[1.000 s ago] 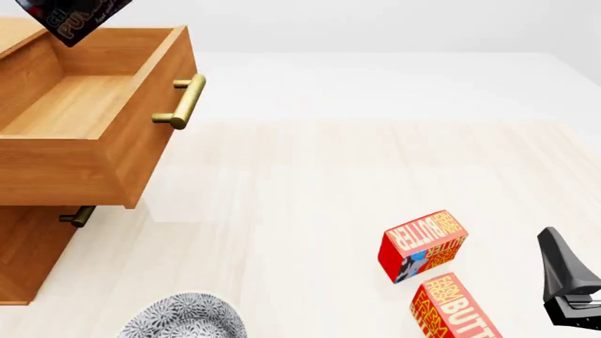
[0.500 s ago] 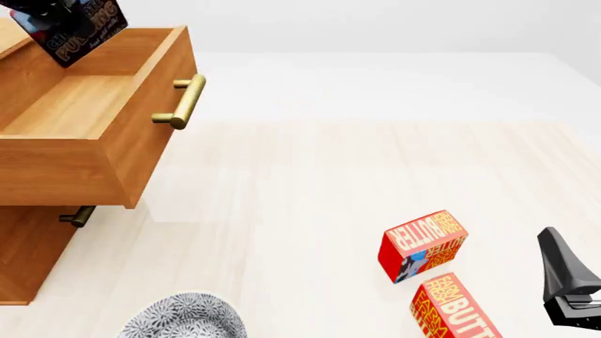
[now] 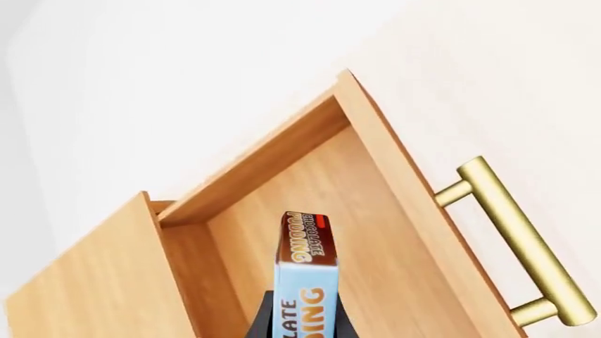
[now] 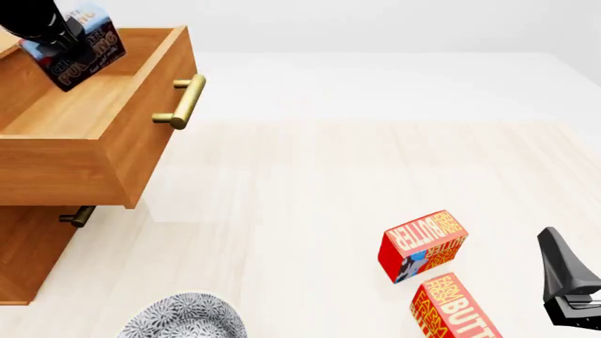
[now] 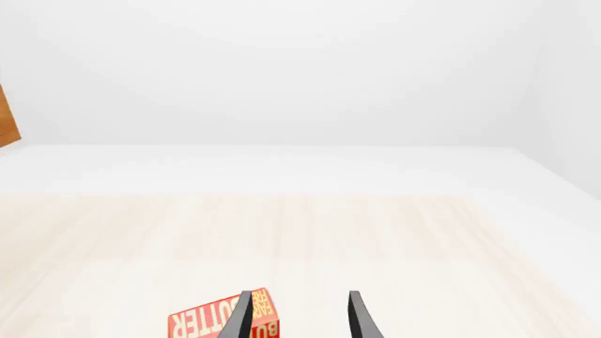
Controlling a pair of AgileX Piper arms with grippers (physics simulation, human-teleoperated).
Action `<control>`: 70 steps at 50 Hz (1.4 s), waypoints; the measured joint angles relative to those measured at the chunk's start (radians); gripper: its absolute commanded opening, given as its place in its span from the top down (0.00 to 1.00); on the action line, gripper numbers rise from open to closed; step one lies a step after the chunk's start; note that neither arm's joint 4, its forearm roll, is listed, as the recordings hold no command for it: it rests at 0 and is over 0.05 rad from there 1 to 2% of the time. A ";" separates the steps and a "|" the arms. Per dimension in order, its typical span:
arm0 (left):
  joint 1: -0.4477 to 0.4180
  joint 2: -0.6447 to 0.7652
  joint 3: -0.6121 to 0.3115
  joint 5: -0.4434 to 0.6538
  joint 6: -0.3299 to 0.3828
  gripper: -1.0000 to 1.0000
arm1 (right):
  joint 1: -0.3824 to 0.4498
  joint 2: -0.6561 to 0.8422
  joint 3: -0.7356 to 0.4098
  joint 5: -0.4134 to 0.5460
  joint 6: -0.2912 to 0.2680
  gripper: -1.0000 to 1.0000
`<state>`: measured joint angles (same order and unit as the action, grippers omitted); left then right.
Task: Put the chocolate pudding in the top drawer of the cabinet and close it.
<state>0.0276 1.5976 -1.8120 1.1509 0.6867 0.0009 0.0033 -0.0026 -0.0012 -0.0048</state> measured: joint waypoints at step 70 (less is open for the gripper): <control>0.044 0.028 0.082 -0.079 0.014 0.00 | 0.000 0.000 0.000 0.000 0.000 0.00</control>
<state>0.0713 1.6254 -1.7300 1.0715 0.7009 0.0009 0.0033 -0.0026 -0.0012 -0.0047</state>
